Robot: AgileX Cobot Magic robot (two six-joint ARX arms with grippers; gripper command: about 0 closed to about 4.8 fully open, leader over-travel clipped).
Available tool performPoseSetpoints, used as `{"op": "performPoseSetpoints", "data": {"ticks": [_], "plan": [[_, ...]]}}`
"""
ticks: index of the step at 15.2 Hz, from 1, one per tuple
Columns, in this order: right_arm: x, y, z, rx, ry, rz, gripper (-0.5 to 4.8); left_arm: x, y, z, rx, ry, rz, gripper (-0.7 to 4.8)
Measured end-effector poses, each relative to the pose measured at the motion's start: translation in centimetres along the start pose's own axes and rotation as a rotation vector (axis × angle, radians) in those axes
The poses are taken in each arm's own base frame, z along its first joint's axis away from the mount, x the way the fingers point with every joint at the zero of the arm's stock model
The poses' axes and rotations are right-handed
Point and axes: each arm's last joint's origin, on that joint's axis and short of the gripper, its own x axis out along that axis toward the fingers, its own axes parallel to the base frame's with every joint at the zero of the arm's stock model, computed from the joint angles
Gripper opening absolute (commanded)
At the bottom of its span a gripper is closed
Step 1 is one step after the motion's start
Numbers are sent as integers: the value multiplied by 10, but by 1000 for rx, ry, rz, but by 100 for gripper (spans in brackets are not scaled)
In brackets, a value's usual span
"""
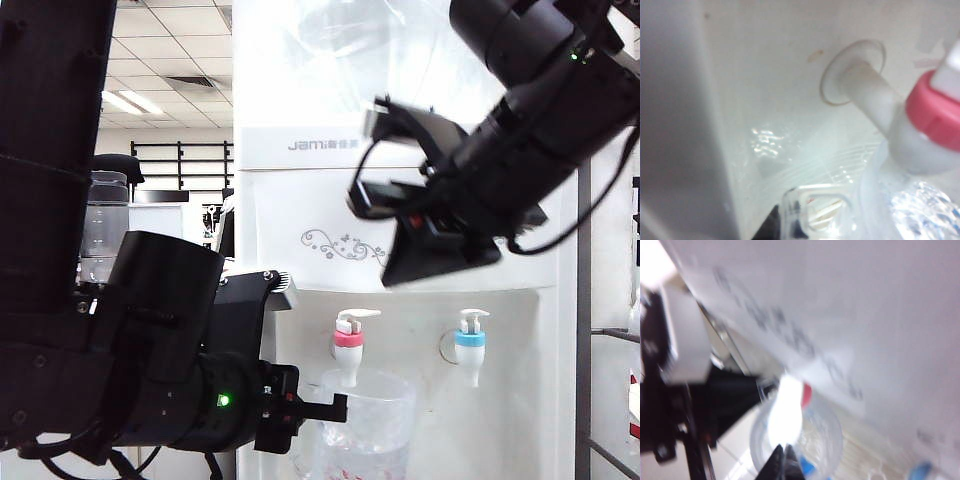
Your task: Pick up the plastic mug from the left desk, go to the hot water outlet of the water dispenser, press the vertical switch to get some water, then put the mug back on the desk.
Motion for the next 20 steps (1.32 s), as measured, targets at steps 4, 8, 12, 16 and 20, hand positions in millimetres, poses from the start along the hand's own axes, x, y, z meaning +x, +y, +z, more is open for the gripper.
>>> {"op": "performPoseSetpoints", "data": {"ticks": [4, 8, 12, 16, 20], "plan": [[4, 0, 0, 1, -20, 2, -6, 0, 0, 0, 0, 0, 0, -6], [21, 0, -11, 0, 14, -2, -6, 0, 0, 0, 0, 0, 0, -5], [23, 0, -11, 0, 9, -2, -6, 0, 0, 0, 0, 0, 0, -6], [27, -1, -13, 0, 15, -5, -6, 0, 0, 0, 0, 0, 0, -6], [30, -1, -14, 1, 8, -6, -6, 0, 0, 0, 0, 0, 0, -6]]}}
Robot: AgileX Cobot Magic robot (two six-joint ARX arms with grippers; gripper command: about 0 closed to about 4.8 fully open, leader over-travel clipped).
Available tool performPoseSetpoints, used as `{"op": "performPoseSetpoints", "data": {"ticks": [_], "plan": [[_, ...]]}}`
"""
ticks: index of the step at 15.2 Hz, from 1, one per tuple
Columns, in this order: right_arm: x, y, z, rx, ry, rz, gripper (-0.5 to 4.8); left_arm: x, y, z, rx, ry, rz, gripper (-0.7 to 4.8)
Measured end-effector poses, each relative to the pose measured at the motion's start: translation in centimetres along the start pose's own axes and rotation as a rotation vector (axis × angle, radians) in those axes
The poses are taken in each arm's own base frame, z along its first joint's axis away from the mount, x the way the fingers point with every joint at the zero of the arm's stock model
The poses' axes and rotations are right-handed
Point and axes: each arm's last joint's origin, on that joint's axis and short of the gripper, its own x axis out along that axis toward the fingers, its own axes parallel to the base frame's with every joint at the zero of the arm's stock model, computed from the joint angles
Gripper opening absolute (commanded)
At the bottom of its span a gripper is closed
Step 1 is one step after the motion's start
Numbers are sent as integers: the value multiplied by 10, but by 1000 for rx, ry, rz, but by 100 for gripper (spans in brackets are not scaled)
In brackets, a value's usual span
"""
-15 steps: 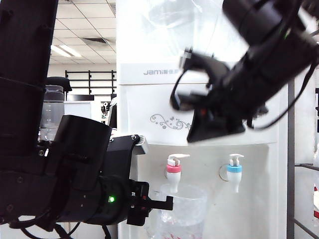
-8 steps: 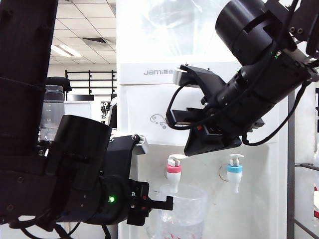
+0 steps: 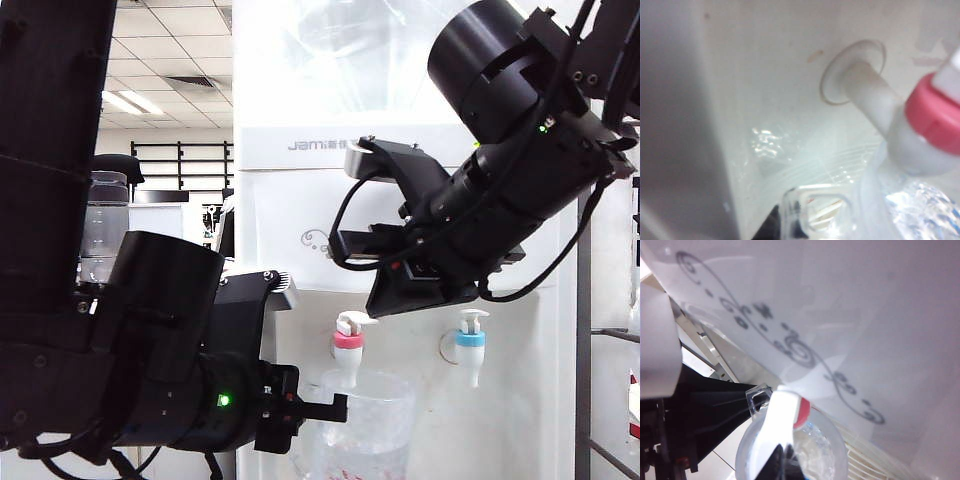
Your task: Pick up the plastic mug from the left desk, go to the hot water outlet of the water dispenser, press the vertical switch to get some water, then put the mug back on the desk.
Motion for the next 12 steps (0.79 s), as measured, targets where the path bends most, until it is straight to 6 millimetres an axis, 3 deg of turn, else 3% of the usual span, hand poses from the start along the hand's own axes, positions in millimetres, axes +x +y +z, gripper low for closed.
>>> {"op": "performPoseSetpoints", "data": {"ticks": [12], "plan": [[0, 0, -2, 2, 20, -1, -6, 0, 0, 0, 0, 0, 0, -6]]}}
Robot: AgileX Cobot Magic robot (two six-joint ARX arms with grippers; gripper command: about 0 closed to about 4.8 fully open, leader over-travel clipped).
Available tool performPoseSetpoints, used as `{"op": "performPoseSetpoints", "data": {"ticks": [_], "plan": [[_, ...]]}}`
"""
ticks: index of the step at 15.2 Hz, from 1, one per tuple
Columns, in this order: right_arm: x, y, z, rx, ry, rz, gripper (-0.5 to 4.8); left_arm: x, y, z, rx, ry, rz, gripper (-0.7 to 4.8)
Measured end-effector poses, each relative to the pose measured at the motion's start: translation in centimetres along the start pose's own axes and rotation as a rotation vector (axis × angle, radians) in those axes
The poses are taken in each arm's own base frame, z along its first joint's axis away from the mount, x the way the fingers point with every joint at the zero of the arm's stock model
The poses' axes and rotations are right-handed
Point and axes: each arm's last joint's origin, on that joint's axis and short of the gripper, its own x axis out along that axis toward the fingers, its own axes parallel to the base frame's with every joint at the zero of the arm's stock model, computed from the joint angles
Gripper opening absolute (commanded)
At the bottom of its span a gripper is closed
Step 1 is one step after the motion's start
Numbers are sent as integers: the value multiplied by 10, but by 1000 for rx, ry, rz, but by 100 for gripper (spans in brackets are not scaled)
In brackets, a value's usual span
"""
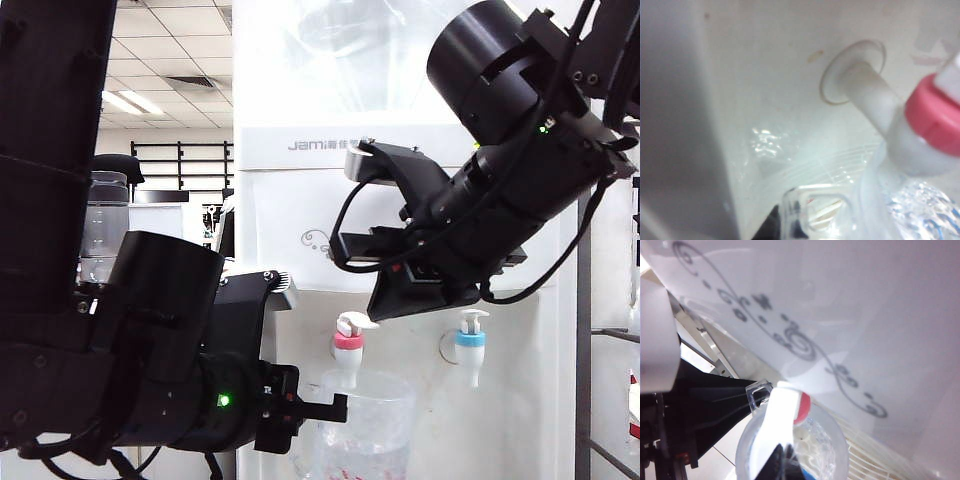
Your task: Pick up the plastic mug from the left desk, go to the hot water outlet of the water dispenser, press the vertical switch to get some water, then put the mug back on the desk.
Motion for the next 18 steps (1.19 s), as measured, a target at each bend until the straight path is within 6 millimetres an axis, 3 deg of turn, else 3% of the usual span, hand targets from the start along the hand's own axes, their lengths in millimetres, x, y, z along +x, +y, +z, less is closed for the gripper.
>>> {"op": "performPoseSetpoints", "data": {"ticks": [18], "plan": [[0, 0, -4, -3, 41, -2, -6, 0, 0, 0, 0, 0, 0, -6]]}}
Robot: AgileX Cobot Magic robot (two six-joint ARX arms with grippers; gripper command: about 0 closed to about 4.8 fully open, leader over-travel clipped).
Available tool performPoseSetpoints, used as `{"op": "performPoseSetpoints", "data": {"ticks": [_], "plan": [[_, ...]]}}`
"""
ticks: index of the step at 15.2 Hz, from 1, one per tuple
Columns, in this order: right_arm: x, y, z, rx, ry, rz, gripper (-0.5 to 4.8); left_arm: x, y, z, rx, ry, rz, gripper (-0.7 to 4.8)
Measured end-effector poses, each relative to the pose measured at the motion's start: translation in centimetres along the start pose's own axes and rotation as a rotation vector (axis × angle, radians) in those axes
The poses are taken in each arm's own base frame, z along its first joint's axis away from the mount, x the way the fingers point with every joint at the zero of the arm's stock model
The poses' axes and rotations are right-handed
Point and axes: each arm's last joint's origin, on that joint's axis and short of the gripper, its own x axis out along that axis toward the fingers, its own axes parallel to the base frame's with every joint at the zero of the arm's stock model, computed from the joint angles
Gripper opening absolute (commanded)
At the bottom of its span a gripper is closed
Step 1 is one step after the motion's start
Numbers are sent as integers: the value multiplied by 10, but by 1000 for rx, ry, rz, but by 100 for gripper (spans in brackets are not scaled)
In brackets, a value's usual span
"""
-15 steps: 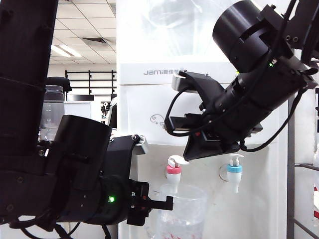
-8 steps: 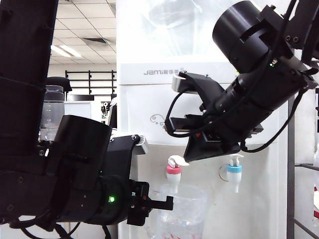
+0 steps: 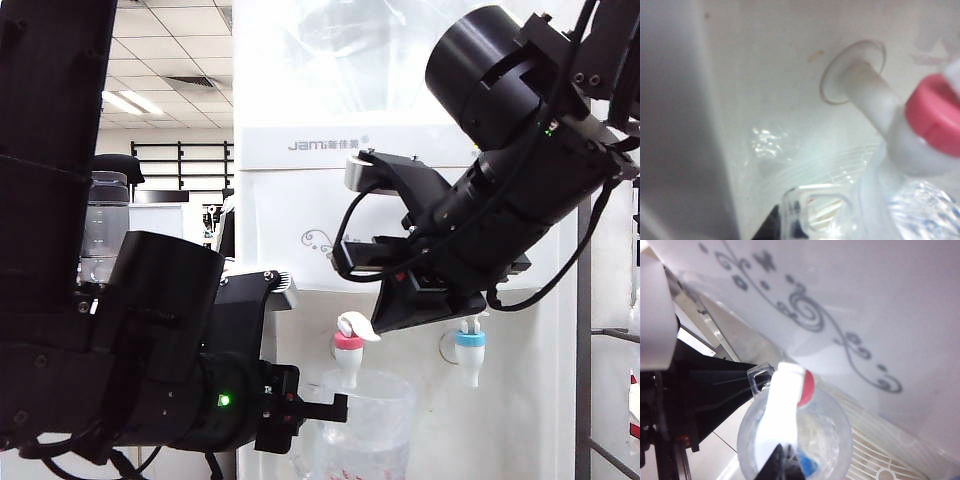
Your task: Pick up the plastic mug from the left desk, go to the hot water outlet of the water dispenser, press the vertical switch to get some water, then put the mug back on the desk.
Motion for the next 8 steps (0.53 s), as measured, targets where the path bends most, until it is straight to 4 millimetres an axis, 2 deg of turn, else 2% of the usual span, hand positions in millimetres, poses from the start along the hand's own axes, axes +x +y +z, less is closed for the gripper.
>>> {"op": "performPoseSetpoints", "data": {"ticks": [8], "plan": [[0, 0, -2, 0, 14, -1, -6, 0, 0, 0, 0, 0, 0, -6]]}}
